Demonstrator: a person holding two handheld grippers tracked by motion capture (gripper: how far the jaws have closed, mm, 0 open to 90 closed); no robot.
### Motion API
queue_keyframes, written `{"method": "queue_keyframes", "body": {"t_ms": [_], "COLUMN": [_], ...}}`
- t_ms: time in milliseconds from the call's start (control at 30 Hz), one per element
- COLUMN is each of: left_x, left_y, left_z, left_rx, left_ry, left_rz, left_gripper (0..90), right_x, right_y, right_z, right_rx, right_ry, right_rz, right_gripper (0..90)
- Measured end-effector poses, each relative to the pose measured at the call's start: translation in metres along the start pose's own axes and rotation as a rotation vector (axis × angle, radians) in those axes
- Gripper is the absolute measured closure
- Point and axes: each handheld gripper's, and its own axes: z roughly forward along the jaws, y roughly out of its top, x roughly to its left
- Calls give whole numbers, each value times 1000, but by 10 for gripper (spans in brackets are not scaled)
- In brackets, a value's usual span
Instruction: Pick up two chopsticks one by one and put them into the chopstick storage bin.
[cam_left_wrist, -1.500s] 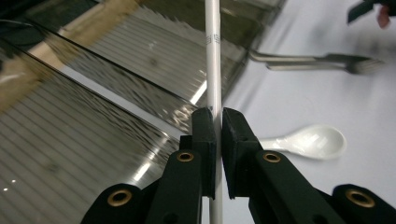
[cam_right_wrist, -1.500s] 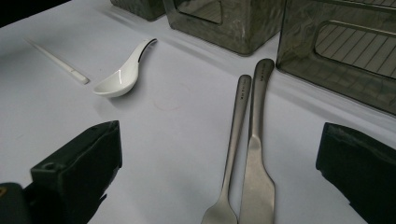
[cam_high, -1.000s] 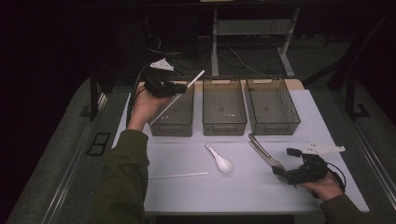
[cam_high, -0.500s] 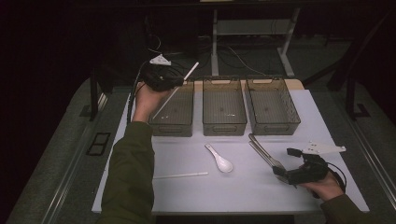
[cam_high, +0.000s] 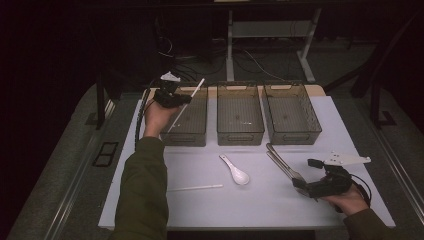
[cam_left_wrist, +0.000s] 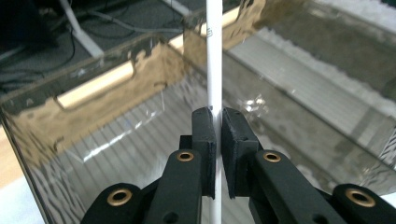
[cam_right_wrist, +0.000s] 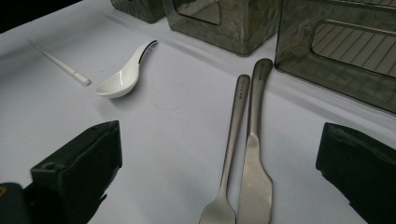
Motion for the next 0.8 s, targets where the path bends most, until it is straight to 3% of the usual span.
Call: {"method": "queue_keyframes", "body": {"t_ms": [233, 467, 567, 800], "left_x": [0, -4, -5, -9], "left_y": [-7, -7, -7, -6], "left_z": [11, 21, 23, 21], "left_rx": [76, 115, 113, 106], "left_ry": [25, 54, 71, 50], "left_rz": [10, 10, 11, 13], "left_gripper": [835, 826, 784, 702], "right_x": [0, 0, 0, 0], "right_y": [0, 0, 0, 0], "right_z": [0, -1, -1, -1], "right_rx": [1, 0, -1, -3], "right_ry": [-2, -1, 0, -1], "right_rz": [5, 5, 5, 5], "right_gripper": [4, 4, 4, 4]}}
